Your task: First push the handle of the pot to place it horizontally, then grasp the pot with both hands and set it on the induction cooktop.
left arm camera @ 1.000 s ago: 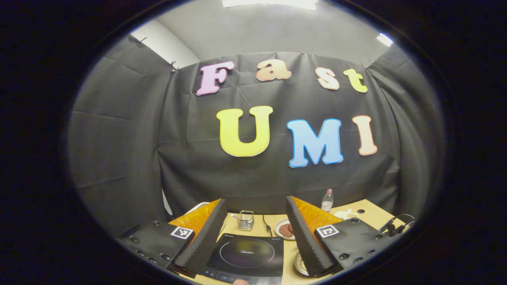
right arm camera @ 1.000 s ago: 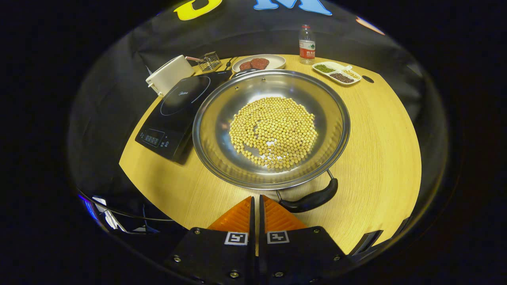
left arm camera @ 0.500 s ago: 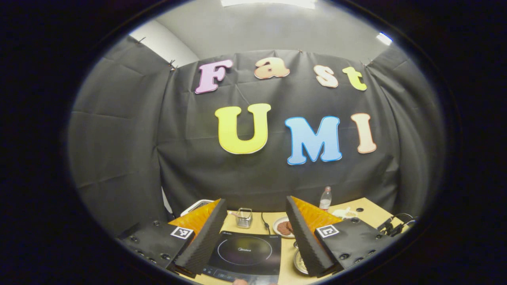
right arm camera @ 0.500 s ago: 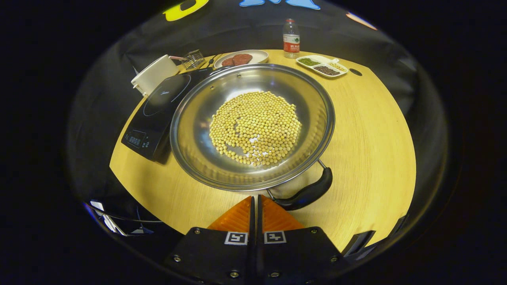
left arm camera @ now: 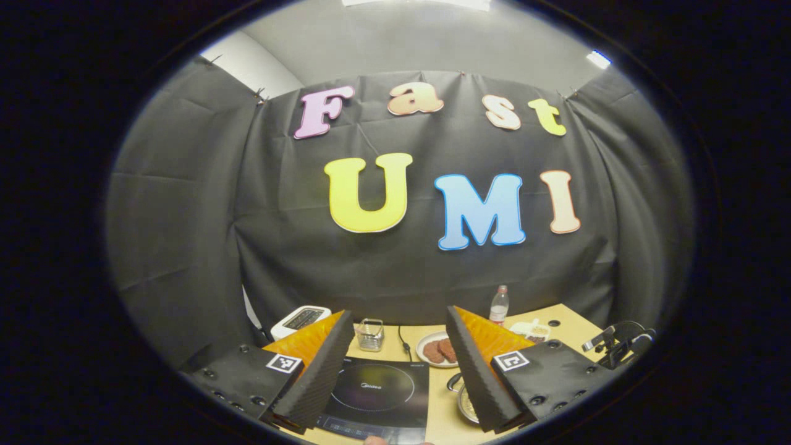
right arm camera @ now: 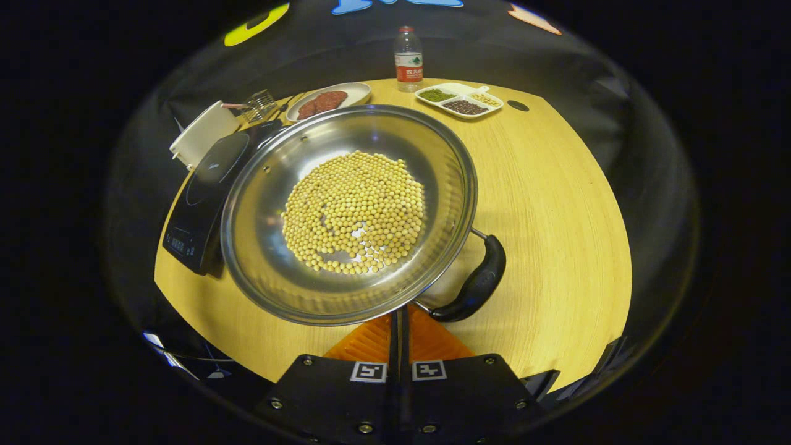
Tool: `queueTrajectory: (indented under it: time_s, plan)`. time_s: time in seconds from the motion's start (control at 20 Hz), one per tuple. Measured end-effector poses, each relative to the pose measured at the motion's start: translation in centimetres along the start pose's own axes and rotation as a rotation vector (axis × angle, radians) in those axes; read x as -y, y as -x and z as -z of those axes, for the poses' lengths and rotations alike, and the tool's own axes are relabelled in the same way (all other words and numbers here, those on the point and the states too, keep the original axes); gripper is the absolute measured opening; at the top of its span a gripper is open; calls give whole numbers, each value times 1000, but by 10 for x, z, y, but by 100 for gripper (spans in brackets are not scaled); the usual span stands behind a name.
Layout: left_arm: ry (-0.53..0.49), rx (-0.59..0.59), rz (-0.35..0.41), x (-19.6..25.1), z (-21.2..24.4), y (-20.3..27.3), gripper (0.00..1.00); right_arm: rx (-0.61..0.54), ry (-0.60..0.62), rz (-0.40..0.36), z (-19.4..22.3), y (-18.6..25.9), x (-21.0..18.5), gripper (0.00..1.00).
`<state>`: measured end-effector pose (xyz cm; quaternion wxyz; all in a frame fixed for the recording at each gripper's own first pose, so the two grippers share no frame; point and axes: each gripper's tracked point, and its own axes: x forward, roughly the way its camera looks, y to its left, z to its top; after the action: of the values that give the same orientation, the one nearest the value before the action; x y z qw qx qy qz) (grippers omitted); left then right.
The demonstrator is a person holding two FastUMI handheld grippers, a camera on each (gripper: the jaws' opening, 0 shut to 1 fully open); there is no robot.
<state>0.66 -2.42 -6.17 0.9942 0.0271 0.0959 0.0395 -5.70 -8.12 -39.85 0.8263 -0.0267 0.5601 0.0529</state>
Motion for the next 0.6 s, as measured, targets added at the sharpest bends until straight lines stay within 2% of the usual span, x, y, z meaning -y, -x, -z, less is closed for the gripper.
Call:
queueTrajectory:
  time_s: [0.25, 0.6]
  plan:
    - [-21, -13, 13, 5, 2, -1, 100, 10, -41, 61, -15, -10, 29, 1]
    - [-1, -57, 20, 9, 17, -2, 98, 48, -43, 103, -46, -20, 68, 1]
